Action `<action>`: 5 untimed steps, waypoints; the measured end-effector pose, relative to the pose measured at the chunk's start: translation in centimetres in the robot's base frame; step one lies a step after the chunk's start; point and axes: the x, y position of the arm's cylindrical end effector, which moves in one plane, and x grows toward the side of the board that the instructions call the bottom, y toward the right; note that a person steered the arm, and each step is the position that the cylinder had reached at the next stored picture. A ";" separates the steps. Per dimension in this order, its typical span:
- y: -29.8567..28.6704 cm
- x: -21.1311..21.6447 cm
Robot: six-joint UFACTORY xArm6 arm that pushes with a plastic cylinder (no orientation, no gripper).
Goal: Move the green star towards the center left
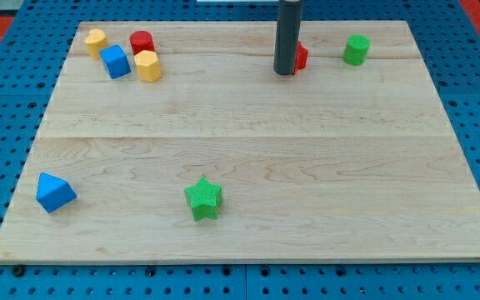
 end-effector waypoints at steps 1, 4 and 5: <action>-3.3 -0.9; 4.4 -2.0; 5.8 7.2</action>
